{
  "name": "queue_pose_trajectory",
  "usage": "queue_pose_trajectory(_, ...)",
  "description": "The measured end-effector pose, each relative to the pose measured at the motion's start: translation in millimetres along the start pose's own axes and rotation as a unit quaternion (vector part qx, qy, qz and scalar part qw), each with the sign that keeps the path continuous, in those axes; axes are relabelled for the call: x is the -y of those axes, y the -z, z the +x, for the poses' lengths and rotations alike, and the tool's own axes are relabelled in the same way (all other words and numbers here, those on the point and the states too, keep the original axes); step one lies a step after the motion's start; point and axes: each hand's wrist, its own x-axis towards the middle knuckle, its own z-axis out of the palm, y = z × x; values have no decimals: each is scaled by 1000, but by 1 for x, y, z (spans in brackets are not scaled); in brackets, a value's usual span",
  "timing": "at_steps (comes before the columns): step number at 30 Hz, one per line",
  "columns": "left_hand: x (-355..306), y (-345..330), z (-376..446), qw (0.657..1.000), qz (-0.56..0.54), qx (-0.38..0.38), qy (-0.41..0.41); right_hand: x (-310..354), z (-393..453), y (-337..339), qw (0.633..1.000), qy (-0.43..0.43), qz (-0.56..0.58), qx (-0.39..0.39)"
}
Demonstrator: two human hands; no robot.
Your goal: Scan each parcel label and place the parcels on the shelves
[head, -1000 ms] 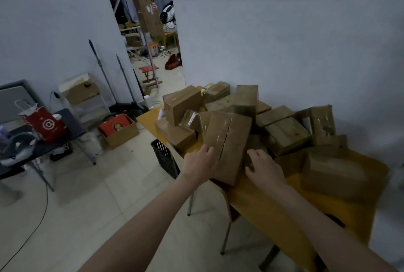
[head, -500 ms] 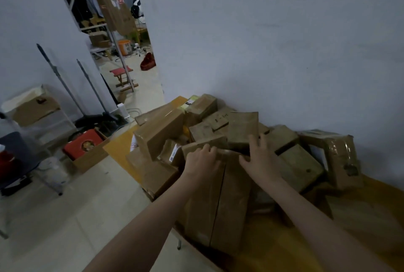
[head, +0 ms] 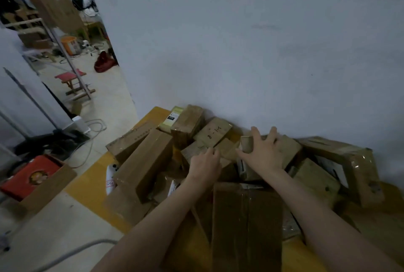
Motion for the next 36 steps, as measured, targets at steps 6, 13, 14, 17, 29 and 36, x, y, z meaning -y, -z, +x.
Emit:
queue_pose_trajectory(6,13,-10,23,999,-20,15,-39,2,8,2,999,-49,-15,-18)
queue_pose_trajectory(13,-3,-11,37,994,-61,14,-84,-13,3,15,989,-112,57,-78)
queue_pose_trajectory(14,-7,-11,38,994,-73,0,-83,-18,1,18,983,-122,93,-98)
queue_pose_trajectory(17,-20,-6,39,992,-108,-31,-61,-32,-12,29,948,-144,226,-170)
queue_pose_trajectory(29,-116,26,1,921,-387,41,7,-90,-97,33,777,-223,481,-340)
queue_pose_trajectory(36,-181,11,-43,820,-542,175,-57,-124,-156,21,711,-239,529,-397)
